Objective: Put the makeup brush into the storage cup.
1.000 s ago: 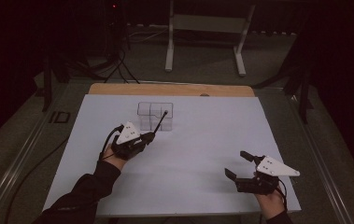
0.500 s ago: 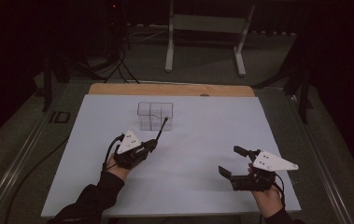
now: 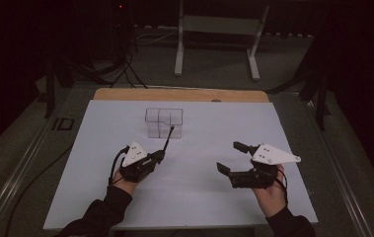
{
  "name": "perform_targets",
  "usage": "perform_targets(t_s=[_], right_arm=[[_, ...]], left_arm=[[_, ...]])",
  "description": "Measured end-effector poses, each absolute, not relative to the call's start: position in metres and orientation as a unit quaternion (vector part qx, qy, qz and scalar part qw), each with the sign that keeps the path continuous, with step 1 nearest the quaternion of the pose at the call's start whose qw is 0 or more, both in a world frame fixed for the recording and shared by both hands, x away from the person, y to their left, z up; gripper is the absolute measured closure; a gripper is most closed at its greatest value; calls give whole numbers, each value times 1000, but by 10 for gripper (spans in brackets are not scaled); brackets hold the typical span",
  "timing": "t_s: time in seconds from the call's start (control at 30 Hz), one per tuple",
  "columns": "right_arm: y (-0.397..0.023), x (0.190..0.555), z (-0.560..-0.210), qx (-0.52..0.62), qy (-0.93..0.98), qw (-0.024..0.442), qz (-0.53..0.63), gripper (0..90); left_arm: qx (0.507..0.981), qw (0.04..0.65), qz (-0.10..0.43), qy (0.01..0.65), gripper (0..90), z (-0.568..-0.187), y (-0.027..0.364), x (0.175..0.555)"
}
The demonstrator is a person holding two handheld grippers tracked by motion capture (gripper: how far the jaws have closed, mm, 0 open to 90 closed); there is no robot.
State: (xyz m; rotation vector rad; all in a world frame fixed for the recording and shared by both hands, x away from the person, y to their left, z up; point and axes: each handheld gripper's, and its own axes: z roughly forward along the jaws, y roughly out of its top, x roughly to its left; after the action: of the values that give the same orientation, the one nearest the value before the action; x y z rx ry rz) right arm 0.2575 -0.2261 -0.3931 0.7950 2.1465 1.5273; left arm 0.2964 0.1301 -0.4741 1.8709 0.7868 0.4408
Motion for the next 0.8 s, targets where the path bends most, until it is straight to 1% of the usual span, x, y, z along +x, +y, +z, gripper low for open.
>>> perform_targets(t_s=[0.2, 0.23, 0.4, 0.43, 0.6, 0.7, 0.8], right_arm=[[-203, 270, -382, 282, 772, 204, 532, 119], [-196, 273, -379, 289, 771, 215, 526, 110], [-180, 279, -374, 295, 760, 216, 538, 102], [-170, 282, -372, 299, 756, 211, 542, 102], [-153, 286, -372, 299, 753, 193, 553, 103], [-139, 291, -373, 307, 751, 177, 557, 153], [-133, 294, -374, 320, 746, 177, 557, 164]], left_arm=[[765, 521, 175, 336, 854, -475, 134, 298], [763, 523, 178, 336, 854, -475, 135, 297], [758, 532, 168, 339, 854, -477, 137, 298], [754, 537, 164, 340, 854, -478, 137, 298], [751, 550, 163, 328, 854, -479, 137, 298], [750, 553, 159, 326, 854, -479, 136, 298], [748, 555, 158, 327, 854, -479, 136, 298]])
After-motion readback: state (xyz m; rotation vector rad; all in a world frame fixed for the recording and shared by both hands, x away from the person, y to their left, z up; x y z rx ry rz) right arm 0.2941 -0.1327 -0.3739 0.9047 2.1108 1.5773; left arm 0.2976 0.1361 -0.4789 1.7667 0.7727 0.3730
